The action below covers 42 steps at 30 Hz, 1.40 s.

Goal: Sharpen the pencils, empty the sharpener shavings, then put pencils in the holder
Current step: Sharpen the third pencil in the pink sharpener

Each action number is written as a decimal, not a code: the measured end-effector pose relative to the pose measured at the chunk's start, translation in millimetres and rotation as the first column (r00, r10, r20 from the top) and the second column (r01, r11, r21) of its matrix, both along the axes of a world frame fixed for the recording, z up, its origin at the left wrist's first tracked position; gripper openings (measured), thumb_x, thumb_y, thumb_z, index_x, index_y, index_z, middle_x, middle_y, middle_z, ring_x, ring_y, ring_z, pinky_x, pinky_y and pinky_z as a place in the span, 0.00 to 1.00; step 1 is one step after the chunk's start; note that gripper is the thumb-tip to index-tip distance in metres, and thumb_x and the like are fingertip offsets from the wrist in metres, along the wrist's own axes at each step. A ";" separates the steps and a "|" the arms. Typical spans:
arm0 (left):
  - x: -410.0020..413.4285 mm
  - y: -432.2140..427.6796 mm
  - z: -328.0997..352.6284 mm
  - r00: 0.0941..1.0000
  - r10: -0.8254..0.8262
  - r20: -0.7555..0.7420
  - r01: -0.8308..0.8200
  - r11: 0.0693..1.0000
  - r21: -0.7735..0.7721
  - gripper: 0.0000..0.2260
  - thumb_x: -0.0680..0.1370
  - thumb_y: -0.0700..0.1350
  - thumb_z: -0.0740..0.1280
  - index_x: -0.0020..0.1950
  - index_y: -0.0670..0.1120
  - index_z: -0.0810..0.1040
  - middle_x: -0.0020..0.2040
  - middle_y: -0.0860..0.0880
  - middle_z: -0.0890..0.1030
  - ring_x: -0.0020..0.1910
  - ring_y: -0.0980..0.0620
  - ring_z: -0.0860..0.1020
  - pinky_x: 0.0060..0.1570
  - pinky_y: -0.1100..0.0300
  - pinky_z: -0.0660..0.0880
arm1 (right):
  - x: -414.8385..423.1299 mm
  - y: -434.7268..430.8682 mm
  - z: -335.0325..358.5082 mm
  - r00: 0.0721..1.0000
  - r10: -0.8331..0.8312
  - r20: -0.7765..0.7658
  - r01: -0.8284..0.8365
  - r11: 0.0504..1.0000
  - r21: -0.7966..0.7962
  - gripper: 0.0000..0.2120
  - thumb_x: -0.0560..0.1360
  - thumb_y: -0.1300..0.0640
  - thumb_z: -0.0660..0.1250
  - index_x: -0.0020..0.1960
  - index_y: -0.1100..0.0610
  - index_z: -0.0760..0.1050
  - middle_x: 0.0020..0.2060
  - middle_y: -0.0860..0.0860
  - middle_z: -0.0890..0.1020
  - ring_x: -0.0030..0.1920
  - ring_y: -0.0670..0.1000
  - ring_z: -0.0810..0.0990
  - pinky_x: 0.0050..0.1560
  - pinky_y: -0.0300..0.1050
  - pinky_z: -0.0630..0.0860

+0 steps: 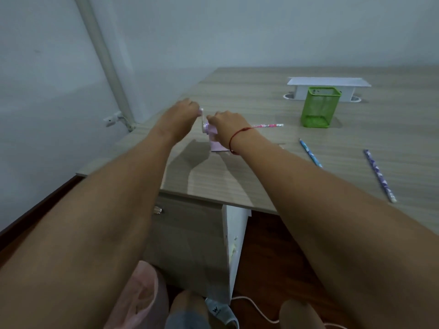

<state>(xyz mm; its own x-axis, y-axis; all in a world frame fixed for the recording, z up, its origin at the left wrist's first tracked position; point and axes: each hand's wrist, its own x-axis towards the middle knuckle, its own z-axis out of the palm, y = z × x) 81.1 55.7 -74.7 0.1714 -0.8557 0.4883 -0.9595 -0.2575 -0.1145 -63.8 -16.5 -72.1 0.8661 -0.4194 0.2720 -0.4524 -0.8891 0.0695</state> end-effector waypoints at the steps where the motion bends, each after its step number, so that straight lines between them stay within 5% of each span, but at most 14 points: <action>1: -5.8 7.5 -3.1 1.000 -0.003 -0.006 0.003 1.000 -0.026 0.08 0.80 0.36 0.58 0.52 0.35 0.76 0.50 0.34 0.77 0.50 0.35 0.76 0.49 0.44 0.72 | 0.1 1.3 0.4 1.000 -0.008 -0.004 0.008 1.000 0.010 0.16 0.78 0.57 0.61 0.64 0.59 0.72 0.61 0.58 0.77 0.61 0.60 0.76 0.57 0.50 0.72; 7: -47.0 49.0 -33.6 0.997 -0.013 -0.081 0.015 1.000 0.025 0.08 0.80 0.38 0.60 0.51 0.36 0.77 0.48 0.37 0.77 0.47 0.39 0.76 0.44 0.50 0.70 | -8.2 6.8 4.5 1.000 -0.002 0.018 0.001 0.999 0.041 0.16 0.79 0.57 0.60 0.65 0.60 0.72 0.62 0.59 0.76 0.63 0.60 0.75 0.59 0.51 0.72; 14: -32.8 22.7 -49.1 0.996 0.079 -0.047 -0.064 0.963 0.263 0.13 0.79 0.45 0.61 0.56 0.40 0.79 0.53 0.39 0.77 0.53 0.39 0.76 0.51 0.50 0.75 | -7.4 -5.8 -0.9 0.999 0.030 0.034 -0.031 0.999 0.043 0.18 0.77 0.57 0.64 0.66 0.58 0.71 0.64 0.56 0.76 0.64 0.59 0.74 0.61 0.51 0.71; 21: 10.9 -17.8 -9.7 0.996 0.083 0.032 -0.088 0.983 0.158 0.08 0.76 0.33 0.60 0.50 0.37 0.77 0.50 0.37 0.77 0.51 0.36 0.77 0.48 0.46 0.74 | -5.7 -8.1 -0.7 0.999 0.042 0.035 -0.042 0.999 0.023 0.20 0.78 0.56 0.60 0.69 0.57 0.70 0.64 0.56 0.76 0.63 0.59 0.75 0.59 0.50 0.72; 31: -21.5 31.3 -26.6 0.998 -0.052 0.025 0.054 0.996 -0.065 0.08 0.80 0.37 0.58 0.50 0.36 0.76 0.48 0.36 0.77 0.48 0.38 0.75 0.45 0.44 0.75 | -3.1 4.3 5.0 1.000 -0.008 0.021 0.007 0.997 0.070 0.16 0.77 0.58 0.62 0.65 0.59 0.73 0.62 0.58 0.77 0.63 0.60 0.75 0.59 0.51 0.72; 35: -40.7 42.5 -60.4 0.988 0.035 -0.148 -0.037 0.999 -0.008 0.09 0.80 0.42 0.59 0.53 0.39 0.76 0.52 0.42 0.77 0.52 0.44 0.75 0.50 0.51 0.73 | -3.1 1.1 4.3 1.000 0.007 0.027 -0.008 0.998 0.065 0.17 0.78 0.58 0.61 0.66 0.59 0.72 0.64 0.58 0.76 0.64 0.60 0.75 0.60 0.51 0.72; 39: -25.7 18.0 -54.1 0.979 0.138 -0.149 -0.112 0.978 0.174 0.13 0.80 0.45 0.59 0.56 0.39 0.78 0.54 0.39 0.76 0.54 0.39 0.76 0.50 0.48 0.73 | -1.0 -7.6 1.3 1.000 0.030 0.009 -0.030 0.998 0.053 0.19 0.77 0.56 0.63 0.67 0.57 0.71 0.65 0.56 0.75 0.65 0.59 0.74 0.62 0.51 0.71; 42: -20.4 0.7 -55.6 0.950 0.219 -0.222 -0.187 0.970 0.156 0.14 0.80 0.45 0.58 0.56 0.38 0.78 0.55 0.37 0.75 0.55 0.37 0.75 0.49 0.50 0.71 | -0.7 -10.8 -2.0 0.998 0.044 0.038 -0.046 0.997 0.058 0.19 0.78 0.57 0.63 0.68 0.57 0.70 0.66 0.55 0.74 0.66 0.58 0.73 0.63 0.52 0.71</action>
<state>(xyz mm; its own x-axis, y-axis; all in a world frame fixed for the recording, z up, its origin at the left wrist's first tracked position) 60.7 56.4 -130.4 0.4449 -0.8445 0.2983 -0.8919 -0.4478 0.0624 -64.5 -27.3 -74.1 0.8744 -0.3962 0.2800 -0.4130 -0.9108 0.0010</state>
